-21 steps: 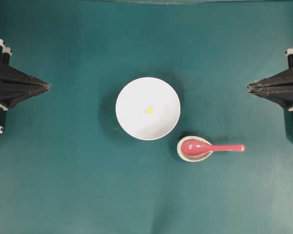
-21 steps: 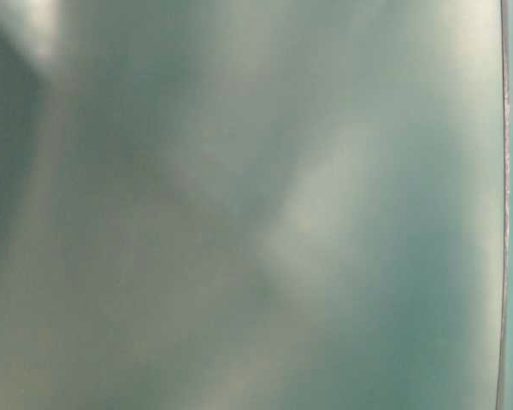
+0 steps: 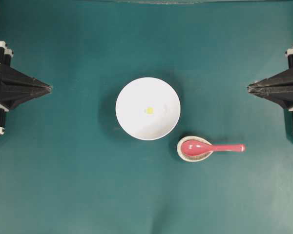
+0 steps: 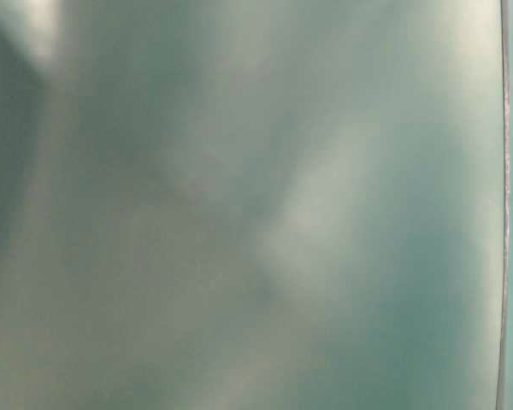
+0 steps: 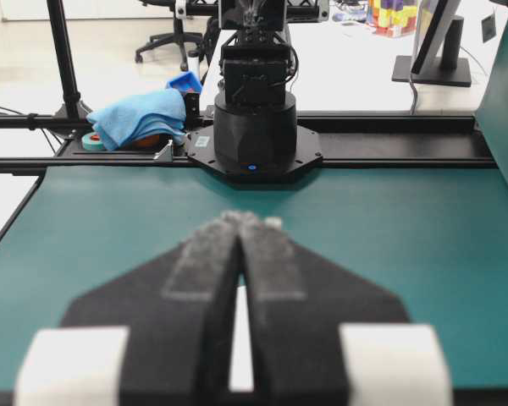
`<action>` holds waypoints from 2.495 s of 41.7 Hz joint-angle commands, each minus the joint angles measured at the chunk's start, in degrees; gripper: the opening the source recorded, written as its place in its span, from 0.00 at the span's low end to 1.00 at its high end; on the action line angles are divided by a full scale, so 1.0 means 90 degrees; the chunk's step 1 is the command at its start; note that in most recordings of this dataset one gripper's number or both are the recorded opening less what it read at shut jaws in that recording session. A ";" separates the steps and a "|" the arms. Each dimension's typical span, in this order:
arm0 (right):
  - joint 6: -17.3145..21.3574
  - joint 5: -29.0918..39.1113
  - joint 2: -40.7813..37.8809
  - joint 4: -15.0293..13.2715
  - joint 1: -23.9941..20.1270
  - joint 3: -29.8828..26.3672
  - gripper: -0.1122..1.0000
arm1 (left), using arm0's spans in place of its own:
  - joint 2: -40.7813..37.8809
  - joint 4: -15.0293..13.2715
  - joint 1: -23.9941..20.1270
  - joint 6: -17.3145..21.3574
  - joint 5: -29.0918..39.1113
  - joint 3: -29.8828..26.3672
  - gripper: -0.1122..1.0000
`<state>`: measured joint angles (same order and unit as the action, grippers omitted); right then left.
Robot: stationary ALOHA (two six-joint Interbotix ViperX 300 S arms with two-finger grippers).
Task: Scoop the yellow hexagonal prism block from the bowl with a spoon using the right arm.
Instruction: 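Move the right gripper toward the pink spoon handle, then lower the right gripper and close it on the pink spoon handle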
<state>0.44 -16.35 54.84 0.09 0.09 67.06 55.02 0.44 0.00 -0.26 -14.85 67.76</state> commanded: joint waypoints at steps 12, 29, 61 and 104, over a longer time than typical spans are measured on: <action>0.0010 -0.0137 -0.0244 0.0068 -0.0039 -0.0059 0.58 | -0.0059 0.0010 0.0020 0.0000 0.0098 -0.0098 0.10; 0.0010 -0.1953 -0.1934 0.0400 -0.0420 0.0566 0.57 | -0.0059 0.0010 0.0010 0.0000 0.0078 -0.0098 0.10; 0.0000 -0.5293 -0.5283 0.2715 -0.2578 0.1104 0.57 | -0.0049 0.0020 0.0020 0.0020 0.0078 -0.0107 0.10; 0.0410 -0.5957 -0.7354 0.4111 -0.3887 0.0938 0.57 | -0.0059 0.0010 -0.0059 0.0029 0.0098 -0.0098 0.10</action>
<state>4.04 -70.31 -11.78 37.00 -34.54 75.85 54.93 0.53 -0.44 -0.09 -13.71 67.76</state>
